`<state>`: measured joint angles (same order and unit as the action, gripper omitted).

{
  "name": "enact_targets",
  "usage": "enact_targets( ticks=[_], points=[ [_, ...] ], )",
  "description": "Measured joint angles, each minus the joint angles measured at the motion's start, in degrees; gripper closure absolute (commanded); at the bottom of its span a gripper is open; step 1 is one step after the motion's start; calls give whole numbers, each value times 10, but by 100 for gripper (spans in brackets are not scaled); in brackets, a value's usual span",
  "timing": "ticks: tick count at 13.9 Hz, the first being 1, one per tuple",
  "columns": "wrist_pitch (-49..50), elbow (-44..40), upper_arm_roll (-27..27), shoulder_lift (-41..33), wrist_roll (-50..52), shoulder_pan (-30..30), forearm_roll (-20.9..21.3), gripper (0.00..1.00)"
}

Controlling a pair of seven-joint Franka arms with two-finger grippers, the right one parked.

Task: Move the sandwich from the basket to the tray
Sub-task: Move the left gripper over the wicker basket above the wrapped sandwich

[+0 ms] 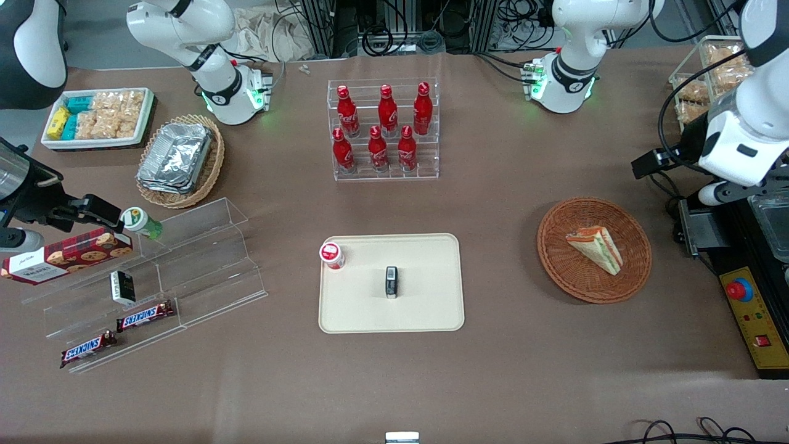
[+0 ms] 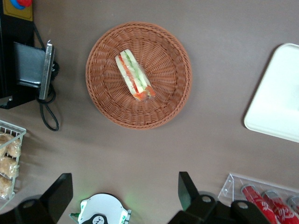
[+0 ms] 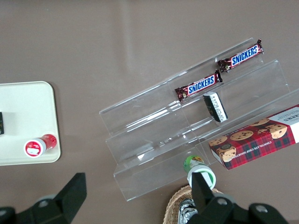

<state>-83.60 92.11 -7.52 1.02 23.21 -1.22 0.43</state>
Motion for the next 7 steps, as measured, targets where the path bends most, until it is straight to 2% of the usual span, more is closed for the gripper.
enact_targets(
  ticks=[7],
  points=[
    [-84, 83, 1, 2, 74, -14, 7, 0]
  ],
)
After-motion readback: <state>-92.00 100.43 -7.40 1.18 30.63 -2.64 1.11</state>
